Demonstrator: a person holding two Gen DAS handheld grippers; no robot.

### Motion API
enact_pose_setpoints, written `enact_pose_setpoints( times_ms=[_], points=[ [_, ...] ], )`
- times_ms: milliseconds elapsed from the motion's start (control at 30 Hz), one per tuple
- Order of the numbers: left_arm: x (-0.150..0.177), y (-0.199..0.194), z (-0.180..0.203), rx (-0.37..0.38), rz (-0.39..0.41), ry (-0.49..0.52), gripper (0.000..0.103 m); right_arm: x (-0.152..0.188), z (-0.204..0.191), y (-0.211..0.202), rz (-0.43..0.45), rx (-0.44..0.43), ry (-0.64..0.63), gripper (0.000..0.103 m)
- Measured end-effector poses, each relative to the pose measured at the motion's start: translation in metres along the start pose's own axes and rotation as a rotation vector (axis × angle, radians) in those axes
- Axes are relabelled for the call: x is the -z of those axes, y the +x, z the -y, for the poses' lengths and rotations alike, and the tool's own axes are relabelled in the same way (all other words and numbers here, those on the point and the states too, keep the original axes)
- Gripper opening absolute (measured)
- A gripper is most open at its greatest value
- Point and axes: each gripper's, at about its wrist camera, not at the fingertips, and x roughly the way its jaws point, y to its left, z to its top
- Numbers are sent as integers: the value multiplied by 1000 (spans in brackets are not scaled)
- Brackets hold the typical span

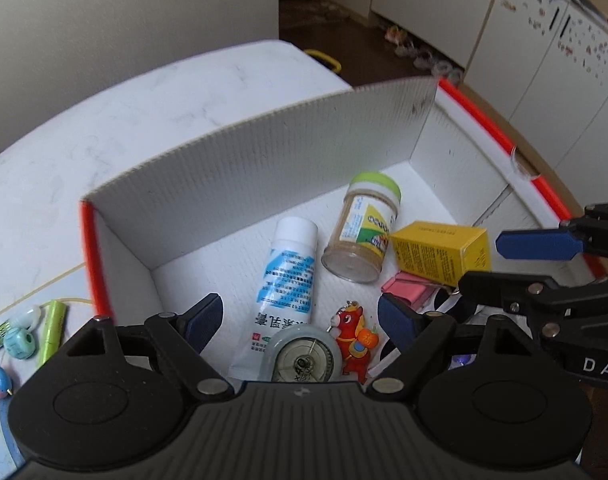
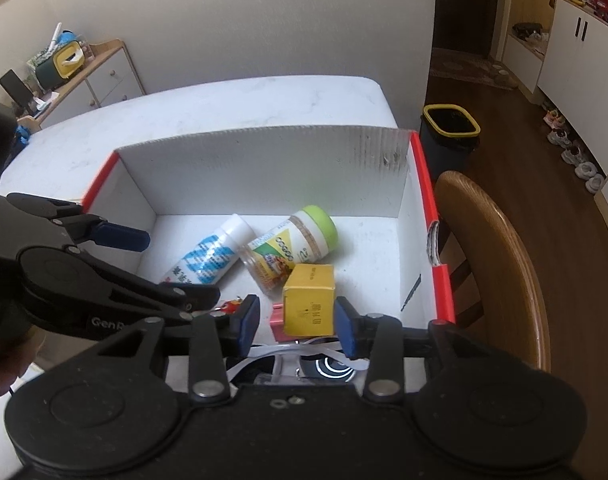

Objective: Organize rigid objects
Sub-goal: 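Lower the yellow box and tape into the box and open both grippers, then withdraw both grippers from the box toward the pink pig figure and pens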

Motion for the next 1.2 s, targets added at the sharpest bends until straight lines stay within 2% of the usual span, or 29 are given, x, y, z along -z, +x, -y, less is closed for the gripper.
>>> enact_pose_setpoints(
  times_ms=[400, 600, 800, 1000, 1200],
  points=[
    [20, -57, -18, 8, 146, -42, 85, 4, -16, -31, 49, -25, -10, 52],
    [37, -78, -33, 15, 173, -56, 85, 5, -29, -48, 84, -34, -23, 54],
    [55, -100, -54, 5, 216, -98, 85, 5, -44, -59, 117, -47, -16, 61],
    [73, -127, -75, 33, 287, -125, 85, 7, -64, -65, 142, -45, -12, 64],
    [91, -149, -97, 59, 334, -133, 86, 11, -90, -67, 147, -52, 3, 72]
  ],
)
